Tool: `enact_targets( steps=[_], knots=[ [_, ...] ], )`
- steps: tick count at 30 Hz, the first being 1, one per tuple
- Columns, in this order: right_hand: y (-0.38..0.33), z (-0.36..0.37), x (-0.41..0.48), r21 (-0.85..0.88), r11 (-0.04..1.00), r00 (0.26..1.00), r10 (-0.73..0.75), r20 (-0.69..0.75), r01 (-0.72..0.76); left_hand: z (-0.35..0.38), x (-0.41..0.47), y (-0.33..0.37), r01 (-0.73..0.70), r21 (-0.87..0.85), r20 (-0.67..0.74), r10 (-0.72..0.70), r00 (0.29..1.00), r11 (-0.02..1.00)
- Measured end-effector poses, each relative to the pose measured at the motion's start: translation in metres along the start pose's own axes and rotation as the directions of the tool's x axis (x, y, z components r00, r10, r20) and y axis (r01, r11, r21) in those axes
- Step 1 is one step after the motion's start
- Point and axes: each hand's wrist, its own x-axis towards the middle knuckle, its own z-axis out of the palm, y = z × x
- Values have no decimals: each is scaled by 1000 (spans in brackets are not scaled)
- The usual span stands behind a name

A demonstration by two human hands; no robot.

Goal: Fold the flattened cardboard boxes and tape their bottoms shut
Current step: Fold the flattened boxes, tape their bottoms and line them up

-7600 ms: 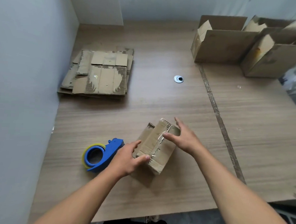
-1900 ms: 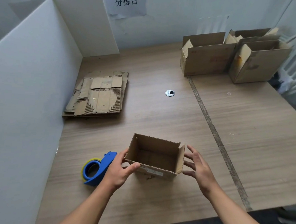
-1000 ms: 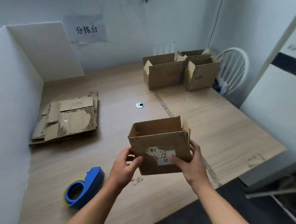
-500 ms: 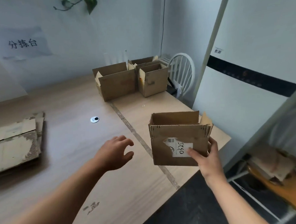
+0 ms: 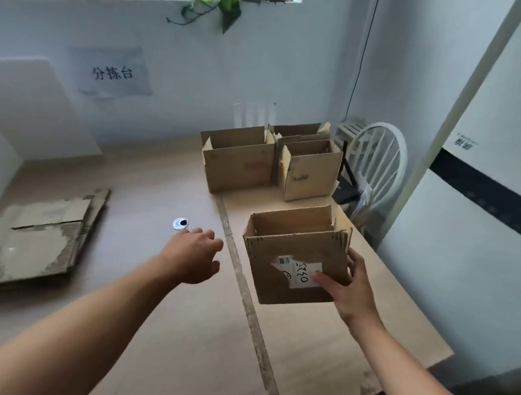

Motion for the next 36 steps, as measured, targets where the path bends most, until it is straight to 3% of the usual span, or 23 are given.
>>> enact_targets(
  steps=[12, 20, 25, 36],
  knots=[
    [1, 73, 167, -9, 999, 993, 33, 111, -32, 31, 111, -61, 132, -102, 77, -124, 989, 986],
    [20, 139, 296, 11, 1000, 973, -26, 230, 24, 58, 190, -90, 272, -126, 135, -255, 958, 954],
    [39, 171, 358, 40, 998, 972, -53, 227, 45, 74, 224, -102, 351, -127, 167, -329, 930, 928],
    [67, 184, 418, -152, 985, 977, -44, 209, 77, 104, 251, -102, 401, -289, 165, -368, 915, 869]
  ],
)
